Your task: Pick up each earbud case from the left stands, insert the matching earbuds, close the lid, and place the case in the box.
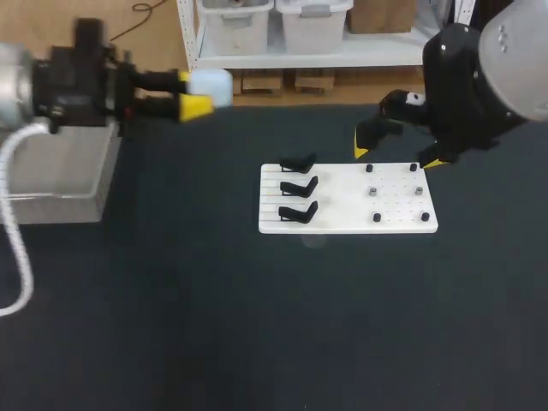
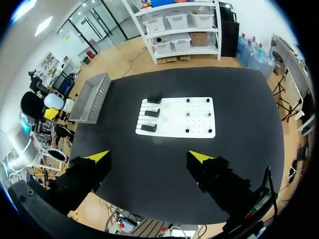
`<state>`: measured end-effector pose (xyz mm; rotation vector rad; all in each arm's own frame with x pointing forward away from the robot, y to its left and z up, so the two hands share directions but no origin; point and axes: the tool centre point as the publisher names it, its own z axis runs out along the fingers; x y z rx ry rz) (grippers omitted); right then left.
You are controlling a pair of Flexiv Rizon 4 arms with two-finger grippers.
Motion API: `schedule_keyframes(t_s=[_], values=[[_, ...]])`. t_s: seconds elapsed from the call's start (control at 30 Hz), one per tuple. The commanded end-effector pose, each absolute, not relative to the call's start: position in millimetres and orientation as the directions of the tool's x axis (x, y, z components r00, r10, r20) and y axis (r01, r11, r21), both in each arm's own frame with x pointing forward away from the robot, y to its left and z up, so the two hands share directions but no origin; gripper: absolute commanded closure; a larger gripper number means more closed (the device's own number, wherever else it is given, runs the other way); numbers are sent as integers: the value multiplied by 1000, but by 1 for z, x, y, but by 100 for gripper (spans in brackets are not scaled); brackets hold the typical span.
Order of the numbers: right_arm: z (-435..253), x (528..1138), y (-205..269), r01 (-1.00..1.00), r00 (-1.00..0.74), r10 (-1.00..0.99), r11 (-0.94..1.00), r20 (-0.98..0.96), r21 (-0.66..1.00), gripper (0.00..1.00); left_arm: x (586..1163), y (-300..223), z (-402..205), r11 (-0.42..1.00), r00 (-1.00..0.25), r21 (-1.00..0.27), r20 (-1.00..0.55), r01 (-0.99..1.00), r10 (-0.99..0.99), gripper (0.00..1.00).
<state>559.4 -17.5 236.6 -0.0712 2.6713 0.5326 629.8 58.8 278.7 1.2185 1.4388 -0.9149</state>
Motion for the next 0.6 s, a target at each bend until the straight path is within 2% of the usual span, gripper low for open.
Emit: schedule_keyframes(t_s=[0.03,0.33,0.5,0.6], values=[[235,557,-18,-126,-903,41,926,-427,357,0,628,120,271,574,-76,56,-976,817,204,100],[235,557,-18,-126,-903,41,926,-427,357,0,683,220,248,759,-199,-20,-969,650,145,100],[235,557,-18,-126,-903,41,926,-427,357,0,712,264,226,803,-253,-15,-952,596,170,100],[235,557,-18,-126,-903,41,926,-427,357,0,732,288,213,814,-279,-73,-954,576,112,100]])
